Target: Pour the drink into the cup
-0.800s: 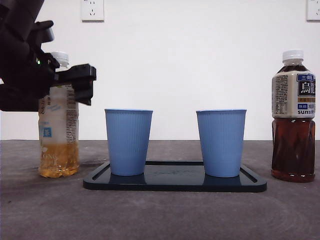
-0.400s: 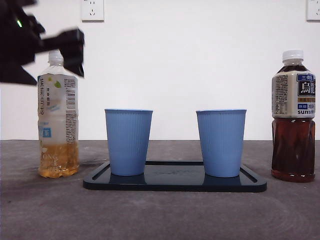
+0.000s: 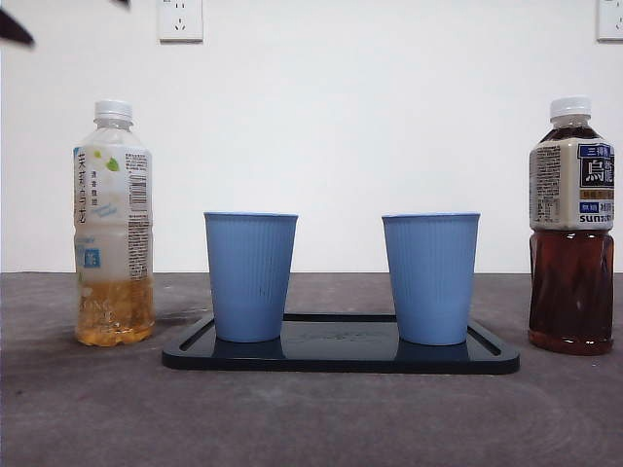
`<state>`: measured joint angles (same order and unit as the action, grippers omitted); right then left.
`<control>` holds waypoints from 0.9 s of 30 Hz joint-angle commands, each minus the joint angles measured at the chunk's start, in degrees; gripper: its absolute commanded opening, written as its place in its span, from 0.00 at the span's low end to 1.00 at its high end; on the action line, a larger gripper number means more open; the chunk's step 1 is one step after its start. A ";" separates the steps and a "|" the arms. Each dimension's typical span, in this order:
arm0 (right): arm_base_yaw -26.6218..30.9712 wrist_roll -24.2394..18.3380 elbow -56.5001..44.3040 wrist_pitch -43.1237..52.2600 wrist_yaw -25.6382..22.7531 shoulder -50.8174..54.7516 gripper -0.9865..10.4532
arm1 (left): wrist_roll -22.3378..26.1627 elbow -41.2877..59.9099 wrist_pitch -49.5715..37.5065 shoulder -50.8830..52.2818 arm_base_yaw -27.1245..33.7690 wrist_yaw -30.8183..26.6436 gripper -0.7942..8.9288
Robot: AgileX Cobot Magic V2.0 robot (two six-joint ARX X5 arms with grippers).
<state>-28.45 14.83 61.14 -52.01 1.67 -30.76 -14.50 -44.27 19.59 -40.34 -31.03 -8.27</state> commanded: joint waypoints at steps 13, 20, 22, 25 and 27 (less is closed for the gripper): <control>-0.31 -0.72 0.68 0.61 7.17 -0.24 0.49 | 0.37 -19.82 27.28 6.93 -1.31 9.81 0.51; -0.31 -0.70 0.68 0.59 7.32 -0.24 0.10 | 0.96 -19.85 27.47 7.02 -1.25 9.77 0.10; -0.31 -0.52 0.68 0.61 7.34 -0.24 0.10 | 0.83 -19.85 27.50 7.02 -1.25 9.77 0.10; -0.31 -0.55 0.68 0.63 7.32 -0.17 0.10 | 0.90 -19.85 27.50 7.13 -1.25 9.77 0.10; -0.31 -0.55 0.68 0.61 7.28 -0.17 0.10 | 0.90 -19.85 27.50 7.17 -1.25 9.77 0.10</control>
<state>-28.45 14.81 61.14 -51.99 8.88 -30.76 -14.31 -63.26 47.79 -32.93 -32.01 1.45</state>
